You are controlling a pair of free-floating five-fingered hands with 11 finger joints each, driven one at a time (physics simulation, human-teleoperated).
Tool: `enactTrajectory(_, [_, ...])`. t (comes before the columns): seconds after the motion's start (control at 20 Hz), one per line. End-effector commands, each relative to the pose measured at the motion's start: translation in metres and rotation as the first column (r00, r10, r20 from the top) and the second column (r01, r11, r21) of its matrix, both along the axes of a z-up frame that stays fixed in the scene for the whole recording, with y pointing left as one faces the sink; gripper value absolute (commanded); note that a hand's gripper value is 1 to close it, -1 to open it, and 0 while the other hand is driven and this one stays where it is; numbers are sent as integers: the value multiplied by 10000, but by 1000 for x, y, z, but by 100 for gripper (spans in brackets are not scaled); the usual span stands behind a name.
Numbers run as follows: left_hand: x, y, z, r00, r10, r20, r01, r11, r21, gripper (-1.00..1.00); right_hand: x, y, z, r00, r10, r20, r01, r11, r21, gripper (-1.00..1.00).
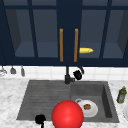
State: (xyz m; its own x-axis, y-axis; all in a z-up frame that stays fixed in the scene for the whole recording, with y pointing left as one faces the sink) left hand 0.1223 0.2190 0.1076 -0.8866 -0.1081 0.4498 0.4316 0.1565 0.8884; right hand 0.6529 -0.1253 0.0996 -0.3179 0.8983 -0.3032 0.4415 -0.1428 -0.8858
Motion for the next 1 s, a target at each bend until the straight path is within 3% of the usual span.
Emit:
enactTrajectory(0.0, [0, 0, 0, 10000, 0, 0, 0, 10000, 0, 0, 16, 8, 20, 9979, 166, -624, -179, 9996, -205, 100])
enactTrajectory(0.2, [0, 0, 0, 10000, 0, 0, 0, 10000, 0, 0, 16, 22, 32, 9894, 90, -1448, -288, 9903, -1356, 100])
enactTrajectory(0.4, [0, 0, 0, 10000, 0, 0, 0, 10000, 0, 0, 20, 34, 44, 9817, -436, -1855, -103, 9600, -2798, 100])
enactTrajectory(0.5, [0, 0, 0, 10000, 0, 0, 0, 10000, 0, 0, 23, 36, 52, 9735, -913, -2097, 19, 9201, -3917, 100])
enactTrajectory(0.65, [0, 0, 0, 10000, 0, 0, 0, 10000, 0, 0, 30, 43, 61, 9484, -1610, -2732, 180, 8875, -4604, 100])
enactTrajectory(0.75, [0, 0, 0, 10000, 0, 0, 0, 10000, 0, 0, 32, 45, 65, 9365, -2026, -2863, 215, 8479, -5298, 100])
enactTrajectory(0.8, [0, 0, 0, 10000, 0, 0, 0, 10000, 0, 0, 31, 45, 63, 9263, -2298, -2987, 228, 8253, -5643, 100])
enactTrajectory(0.85, [0, 0, 0, 10000, 0, 0, 0, 10000, 0, 0, 31, 47, 65, 9054, -2660, -3308, 262, 8128, -5820, 100])
enactTrajectory(0.95, [0, 0, 0, 10000, 0, 0, 0, 10000, 0, 0, 33, 53, 72, 8698, -3204, -3753, 350, 7987, -6007, 100])
